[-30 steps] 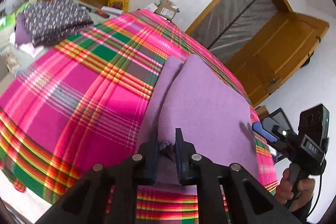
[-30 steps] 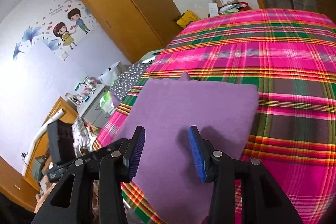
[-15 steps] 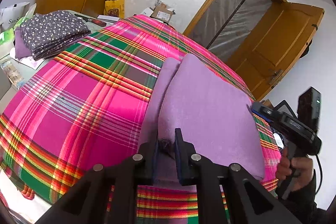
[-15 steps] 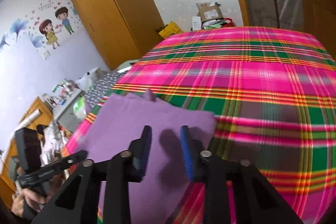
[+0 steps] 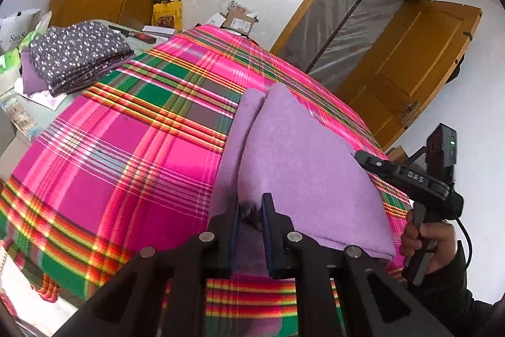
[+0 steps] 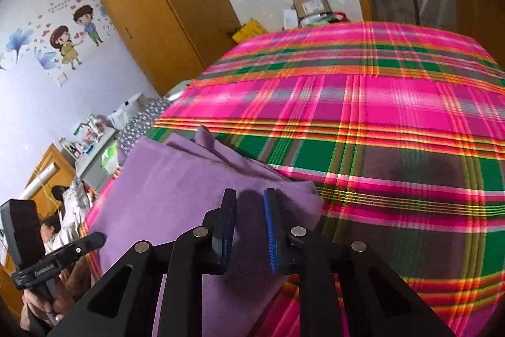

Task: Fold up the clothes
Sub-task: 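Press the folded lilac fabric flat with the right gripper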

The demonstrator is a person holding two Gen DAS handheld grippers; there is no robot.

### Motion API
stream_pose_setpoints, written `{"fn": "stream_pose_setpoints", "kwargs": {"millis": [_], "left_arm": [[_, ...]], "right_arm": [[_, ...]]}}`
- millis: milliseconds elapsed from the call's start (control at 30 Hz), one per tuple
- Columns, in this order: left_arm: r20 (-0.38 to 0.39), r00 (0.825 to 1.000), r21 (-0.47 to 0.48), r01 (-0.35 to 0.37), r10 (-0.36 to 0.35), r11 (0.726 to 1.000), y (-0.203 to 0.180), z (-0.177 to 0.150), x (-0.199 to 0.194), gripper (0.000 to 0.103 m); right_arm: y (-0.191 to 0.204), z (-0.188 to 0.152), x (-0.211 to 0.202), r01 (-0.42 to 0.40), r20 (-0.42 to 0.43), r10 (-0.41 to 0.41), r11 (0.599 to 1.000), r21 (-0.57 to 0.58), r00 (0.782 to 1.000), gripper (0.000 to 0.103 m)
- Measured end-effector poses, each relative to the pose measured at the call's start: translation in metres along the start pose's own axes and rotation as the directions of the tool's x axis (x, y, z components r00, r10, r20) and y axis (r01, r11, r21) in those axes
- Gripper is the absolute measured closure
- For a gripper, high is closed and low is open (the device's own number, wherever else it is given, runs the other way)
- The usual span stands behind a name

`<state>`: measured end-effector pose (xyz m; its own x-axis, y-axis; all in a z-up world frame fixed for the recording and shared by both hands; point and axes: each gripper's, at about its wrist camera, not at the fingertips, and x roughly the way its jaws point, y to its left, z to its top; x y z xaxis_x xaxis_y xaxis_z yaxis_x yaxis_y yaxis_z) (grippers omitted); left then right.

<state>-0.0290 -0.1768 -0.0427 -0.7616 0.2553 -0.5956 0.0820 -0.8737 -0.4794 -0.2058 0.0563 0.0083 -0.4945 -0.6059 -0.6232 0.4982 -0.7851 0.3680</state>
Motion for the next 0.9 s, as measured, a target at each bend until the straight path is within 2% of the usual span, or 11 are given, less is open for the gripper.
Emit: {"fn": "stream_pose_setpoints", "kwargs": {"millis": [133,233,267,333,467,600,667,700,767,900], "left_arm": [[0.019,1.0,0.031,-0.025,0.025,0.999,-0.003,-0.001,-0.01,0.089],[0.039,0.998,0.045,-0.042,0.041,0.998,-0.006,0.003,-0.018,0.089],[0.046,0.998,0.049,-0.047,0.044,0.998,-0.007,0.005,-0.02,0.089],[0.063,0.997,0.063,-0.045,0.041,0.997,-0.013,0.011,-0.023,0.089],[0.075,0.997,0.125,-0.017,0.007,0.992,-0.033,0.023,-0.014,0.089],[0.029,0.999,0.143,-0.018,0.014,0.989,-0.036,0.021,0.011,0.089],[-0.011,1.0,0.117,-0.026,0.027,0.993,-0.027,0.015,0.022,0.09],[-0.024,0.999,0.104,-0.027,0.03,0.994,-0.021,0.012,0.025,0.093],[-0.018,1.0,0.093,-0.021,0.023,0.995,-0.015,0.008,0.023,0.096],[-0.019,0.999,0.121,-0.033,0.035,0.992,-0.023,0.018,0.019,0.096]], "right_arm": [[0.011,-0.013,-0.022,-0.046,0.023,0.047,0.998,-0.034,0.999,0.083],[0.021,-0.024,-0.037,-0.044,0.038,0.047,0.996,-0.075,0.998,0.083],[0.024,-0.027,-0.041,-0.039,0.046,0.043,0.995,-0.09,0.998,0.08],[0.027,-0.035,-0.047,-0.039,0.055,0.045,0.993,-0.11,0.997,0.072],[0.028,-0.045,-0.046,-0.063,0.033,0.067,0.992,-0.108,0.997,0.072],[0.03,-0.053,-0.033,-0.043,-0.01,0.042,0.992,-0.116,0.999,0.072],[0.033,-0.059,-0.028,-0.019,-0.025,0.015,0.99,-0.142,1.0,0.072],[0.035,-0.062,-0.026,-0.01,-0.025,0.006,0.988,-0.153,1.0,0.072],[0.034,-0.064,-0.026,-0.009,-0.023,0.006,0.988,-0.154,1.0,0.071],[0.03,-0.06,-0.029,-0.02,-0.018,0.018,0.989,-0.148,1.0,0.071]]}}
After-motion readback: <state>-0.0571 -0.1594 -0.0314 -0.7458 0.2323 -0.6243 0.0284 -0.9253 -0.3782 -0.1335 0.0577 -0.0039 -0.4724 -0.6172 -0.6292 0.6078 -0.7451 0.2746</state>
